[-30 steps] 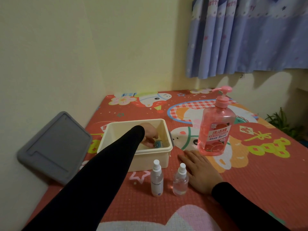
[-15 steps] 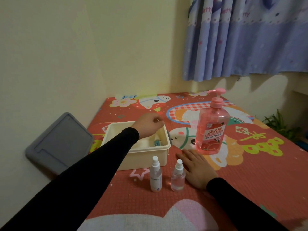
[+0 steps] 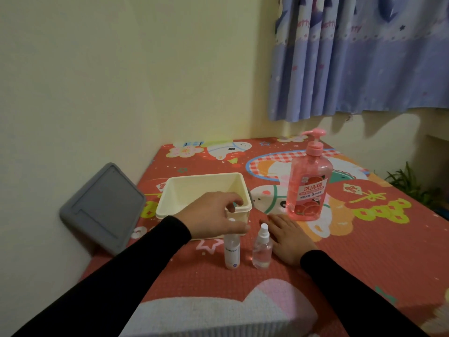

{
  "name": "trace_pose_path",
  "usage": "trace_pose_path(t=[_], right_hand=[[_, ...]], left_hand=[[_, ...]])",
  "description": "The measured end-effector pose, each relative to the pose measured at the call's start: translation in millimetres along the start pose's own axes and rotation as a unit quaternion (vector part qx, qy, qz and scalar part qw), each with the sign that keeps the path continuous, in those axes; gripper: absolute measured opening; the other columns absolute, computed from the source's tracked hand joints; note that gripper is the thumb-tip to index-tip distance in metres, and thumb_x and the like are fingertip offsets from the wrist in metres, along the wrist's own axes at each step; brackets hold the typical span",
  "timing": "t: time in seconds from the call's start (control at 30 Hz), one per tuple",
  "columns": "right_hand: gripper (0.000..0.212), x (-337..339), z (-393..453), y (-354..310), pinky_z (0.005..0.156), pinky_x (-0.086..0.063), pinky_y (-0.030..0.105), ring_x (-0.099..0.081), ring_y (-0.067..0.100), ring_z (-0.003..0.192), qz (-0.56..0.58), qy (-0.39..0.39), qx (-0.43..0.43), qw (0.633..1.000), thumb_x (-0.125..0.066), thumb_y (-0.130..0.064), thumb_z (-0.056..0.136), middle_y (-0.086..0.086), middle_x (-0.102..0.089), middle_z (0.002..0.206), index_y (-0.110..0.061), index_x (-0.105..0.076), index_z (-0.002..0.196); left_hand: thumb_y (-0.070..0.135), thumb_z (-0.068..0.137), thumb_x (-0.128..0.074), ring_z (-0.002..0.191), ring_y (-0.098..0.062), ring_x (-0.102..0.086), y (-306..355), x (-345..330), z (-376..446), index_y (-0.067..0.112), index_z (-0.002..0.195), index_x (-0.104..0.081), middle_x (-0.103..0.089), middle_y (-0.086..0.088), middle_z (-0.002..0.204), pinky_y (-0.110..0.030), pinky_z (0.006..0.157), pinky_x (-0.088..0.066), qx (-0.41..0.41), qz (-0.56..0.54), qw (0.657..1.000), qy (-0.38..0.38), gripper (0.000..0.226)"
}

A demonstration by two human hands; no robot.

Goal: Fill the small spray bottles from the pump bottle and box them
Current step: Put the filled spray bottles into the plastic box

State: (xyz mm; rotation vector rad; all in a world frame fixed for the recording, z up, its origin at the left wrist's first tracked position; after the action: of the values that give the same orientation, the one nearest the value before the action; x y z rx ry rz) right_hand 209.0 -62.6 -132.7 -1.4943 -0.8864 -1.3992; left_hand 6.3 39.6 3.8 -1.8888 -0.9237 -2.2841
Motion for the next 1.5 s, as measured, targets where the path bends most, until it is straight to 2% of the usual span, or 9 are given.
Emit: trace_pose_path(t=[0.27, 0.47, 0.63, 0.77, 0.87, 1.0, 1.23, 1.37, 1.5], right_hand=[[0.099, 0.0, -0.2, -1.0, 0.122, -0.009, 0.038, -0.010, 0.018, 0.149, 0.009, -0.003, -0.001, 1.000, 0.010, -0.076, 0.067, -0.001, -0.015, 0.161, -0.034, -0.020, 0.151], [0.095, -0.6, 0.0, -0.2, 0.122, -0.010, 0.039, -0.010, 0.017, 0.149, 0.010, -0.002, -0.003, 1.000, 0.008, -0.072, 0.069, -0.002, -0.015, 0.161, -0.034, -0.020, 0.151], [0.094, -1.5, 0.3, 0.3, 0.122, -0.010, 0.039, -0.011, 0.017, 0.149, 0.014, 0.003, -0.002, 1.000, 0.007, -0.072, 0.069, -0.002, -0.016, 0.161, -0.034, -0.022, 0.150], [0.093, -2.4, 0.8, 2.5, 0.122, -0.010, 0.039, -0.011, 0.018, 0.148, 0.018, 0.006, 0.000, 1.000, 0.006, -0.071, 0.069, -0.002, -0.017, 0.161, -0.034, -0.023, 0.150], [0.094, -0.8, -0.2, 2.7, 0.122, -0.009, 0.038, -0.011, 0.017, 0.148, 0.022, 0.005, 0.005, 1.000, 0.006, -0.071, 0.069, -0.003, -0.016, 0.161, -0.034, -0.022, 0.150], [0.093, 1.9, -1.3, 2.3, 0.122, -0.007, 0.038, -0.009, 0.017, 0.149, 0.023, 0.000, 0.009, 1.000, 0.006, -0.071, 0.069, -0.003, -0.014, 0.161, -0.035, -0.019, 0.151], [0.082, 1.2, -1.2, 2.8, 0.122, -0.006, 0.038, -0.007, 0.017, 0.149, 0.024, 0.001, 0.008, 1.000, 0.001, -0.070, 0.078, -0.004, -0.013, 0.161, -0.037, -0.018, 0.151], [0.084, 2.0, -1.3, 2.3, 0.122, -0.006, 0.037, -0.007, 0.017, 0.149, 0.020, 0.000, 0.011, 1.000, 0.002, -0.069, 0.076, -0.004, -0.014, 0.161, -0.036, -0.018, 0.151], [0.062, 2.5, -0.9, 2.6, 0.122, -0.004, 0.037, -0.006, 0.017, 0.149, 0.020, -0.003, 0.008, 1.000, -0.017, -0.061, 0.094, -0.004, -0.013, 0.161, -0.036, -0.017, 0.151]], left_hand=[[0.034, 0.078, -0.074, 0.071, -0.007, -0.059, -19.5, -30.5, -22.5, 0.025, 0.080, -0.060, -0.064, 0.008, 0.080, -0.023, 0.063, -0.047, 0.027, -0.104, 0.994, 0.028, 0.017], [0.039, 0.086, -0.066, 0.064, -0.012, -0.052, -25.3, -17.0, -15.2, 0.009, 0.078, -0.062, -0.058, 0.003, 0.069, -0.031, 0.065, -0.043, 0.019, -0.107, 0.992, 0.056, 0.031], [0.023, 0.094, -0.061, 0.095, -0.029, -0.069, -24.1, 22.4, 4.0, 0.004, 0.093, -0.068, -0.070, -0.017, 0.099, -0.042, 0.087, -0.057, 0.033, -0.308, 0.947, 0.087, 0.020], [0.014, 0.094, -0.059, 0.092, -0.025, -0.068, -27.4, 49.7, 29.5, -0.001, 0.100, -0.065, -0.068, -0.014, 0.096, -0.038, 0.087, -0.057, 0.048, -0.374, 0.919, 0.117, 0.016], [0.010, 0.093, -0.062, 0.086, -0.022, -0.068, -37.3, 56.6, 50.5, 0.000, 0.106, -0.062, -0.067, -0.012, 0.096, -0.038, 0.083, -0.058, 0.080, -0.384, 0.908, 0.150, 0.017], [0.011, 0.090, -0.065, 0.086, -0.025, -0.067, -57.5, 47.5, 76.8, 0.010, 0.095, -0.060, -0.066, -0.016, 0.099, -0.042, 0.083, -0.058, 0.132, -0.368, 0.903, 0.176, 0.007], [0.012, 0.090, -0.065, 0.078, -0.024, -0.063, -88.2, 15.4, 107.0, 0.004, 0.100, -0.059, -0.062, -0.010, 0.093, -0.030, 0.061, -0.055, 0.239, -0.339, 0.895, 0.166, 0.014], [0.010, 0.090, -0.065, 0.077, -0.023, -0.063, -91.8, 2.7, 116.3, 0.009, 0.096, -0.056, -0.061, -0.007, 0.086, -0.030, 0.060, -0.055, 0.259, -0.336, 0.893, 0.154, 0.011], [0.009, 0.089, -0.065, 0.067, -0.020, -0.062, -91.5, -7.6, 123.5, 0.010, 0.087, -0.055, -0.061, -0.009, 0.082, -0.029, 0.055, -0.053, 0.279, -0.322, 0.895, 0.131, 0.010]])
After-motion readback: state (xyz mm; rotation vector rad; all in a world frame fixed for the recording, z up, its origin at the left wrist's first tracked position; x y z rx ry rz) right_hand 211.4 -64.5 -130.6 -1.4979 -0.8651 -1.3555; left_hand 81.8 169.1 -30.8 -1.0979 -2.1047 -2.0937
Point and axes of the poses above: each hand's wrist, its own z-axis towards the middle knuckle, its own x-axis out of the back of the hand, y = z × x, the point moved 1 cm from there along z, towards the middle knuckle
